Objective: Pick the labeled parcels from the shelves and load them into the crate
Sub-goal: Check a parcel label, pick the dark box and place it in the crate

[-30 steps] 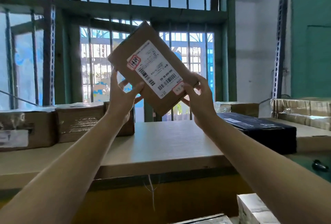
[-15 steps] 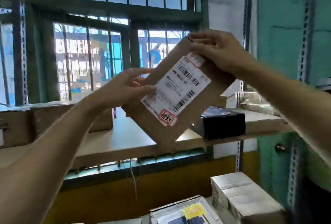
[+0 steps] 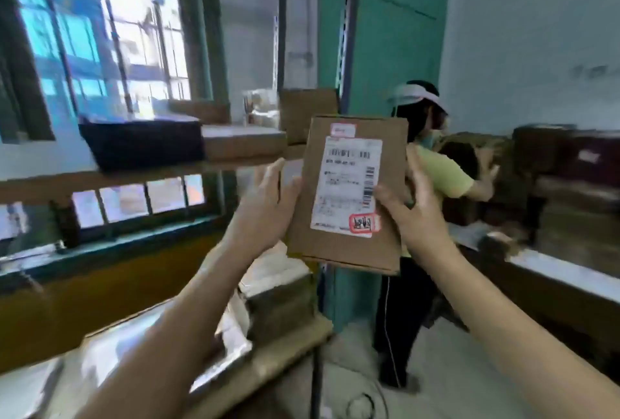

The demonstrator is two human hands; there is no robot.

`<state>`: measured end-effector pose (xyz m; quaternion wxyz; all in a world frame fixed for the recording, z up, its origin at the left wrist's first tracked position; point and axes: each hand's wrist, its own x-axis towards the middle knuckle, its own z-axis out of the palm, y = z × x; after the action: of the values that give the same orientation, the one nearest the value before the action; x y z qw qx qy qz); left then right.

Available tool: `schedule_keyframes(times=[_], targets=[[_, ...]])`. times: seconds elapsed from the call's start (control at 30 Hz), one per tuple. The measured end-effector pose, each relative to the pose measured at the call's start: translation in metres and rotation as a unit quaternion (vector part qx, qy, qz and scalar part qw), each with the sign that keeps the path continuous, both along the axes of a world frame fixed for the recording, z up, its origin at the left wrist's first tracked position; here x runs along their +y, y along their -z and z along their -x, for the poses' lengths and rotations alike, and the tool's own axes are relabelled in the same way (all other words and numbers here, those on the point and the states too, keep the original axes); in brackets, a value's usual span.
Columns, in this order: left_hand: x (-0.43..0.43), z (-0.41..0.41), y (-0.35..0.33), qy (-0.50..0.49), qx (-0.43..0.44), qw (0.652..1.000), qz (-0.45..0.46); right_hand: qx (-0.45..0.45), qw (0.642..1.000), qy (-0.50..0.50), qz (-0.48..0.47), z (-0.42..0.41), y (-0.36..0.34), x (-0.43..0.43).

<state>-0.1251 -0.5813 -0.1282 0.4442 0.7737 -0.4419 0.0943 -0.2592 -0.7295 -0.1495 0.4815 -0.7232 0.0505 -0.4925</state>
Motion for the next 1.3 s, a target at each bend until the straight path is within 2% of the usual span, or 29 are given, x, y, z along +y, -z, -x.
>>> schedule_keyframes(times=[0.07,0.13,0.2,0.3,0.4,0.47,0.63,0.7,0.77,0.87,0.97,1.13,1.17,1.23,1.3], targets=[[-0.033,0.014,0.053,-0.011,-0.058,0.998,-0.008,0.069,0.996,0.019,-0.062,0.029,0.067,-0.036],[-0.064,0.030,0.111,0.027,-0.071,0.996,-0.048,0.142,0.981,0.054,-0.119,0.057,0.138,-0.064],[-0.091,0.041,0.173,0.063,-0.024,0.989,-0.132,0.203,0.957,0.089,-0.186,0.078,0.203,-0.078],[-0.129,0.046,0.273,0.120,0.038,0.954,-0.270,0.259,0.910,0.116,-0.303,0.092,0.300,-0.092],[-0.153,0.048,0.384,0.158,0.083,0.908,-0.379,0.317,0.833,0.137,-0.432,0.097,0.400,-0.092],[-0.159,0.047,0.460,0.185,0.078,0.876,-0.438,0.331,0.778,0.160,-0.509,0.101,0.471,-0.089],[-0.159,0.022,0.628,0.250,0.089,0.813,-0.519,0.284,0.642,0.227,-0.675,0.114,0.626,-0.065],[-0.164,0.000,0.684,0.269,0.079,0.786,-0.551,0.265,0.577,0.281,-0.720,0.114,0.680,-0.062],[-0.176,-0.025,0.746,0.292,0.043,0.766,-0.572,0.257,0.537,0.311,-0.741,0.108,0.738,-0.064],[-0.196,-0.052,0.837,0.316,-0.026,0.744,-0.588,0.258,0.508,0.321,-0.756,0.082,0.832,-0.073],[-0.210,-0.063,0.914,0.325,-0.052,0.729,-0.600,0.247,0.488,0.309,-0.778,0.043,0.922,-0.079],[-0.218,-0.074,1.004,0.300,-0.090,0.754,-0.578,0.245,0.532,0.270,-0.764,-0.031,1.043,-0.107],[-0.216,-0.074,1.016,0.304,-0.099,0.750,-0.579,0.240,0.537,0.265,-0.764,-0.044,1.059,-0.114],[-0.212,-0.073,1.041,0.319,-0.107,0.718,-0.609,0.249,0.556,0.261,-0.749,-0.066,1.086,-0.125],[-0.213,-0.071,1.063,0.325,-0.112,0.665,-0.663,0.288,0.587,0.262,-0.710,-0.083,1.106,-0.132]])
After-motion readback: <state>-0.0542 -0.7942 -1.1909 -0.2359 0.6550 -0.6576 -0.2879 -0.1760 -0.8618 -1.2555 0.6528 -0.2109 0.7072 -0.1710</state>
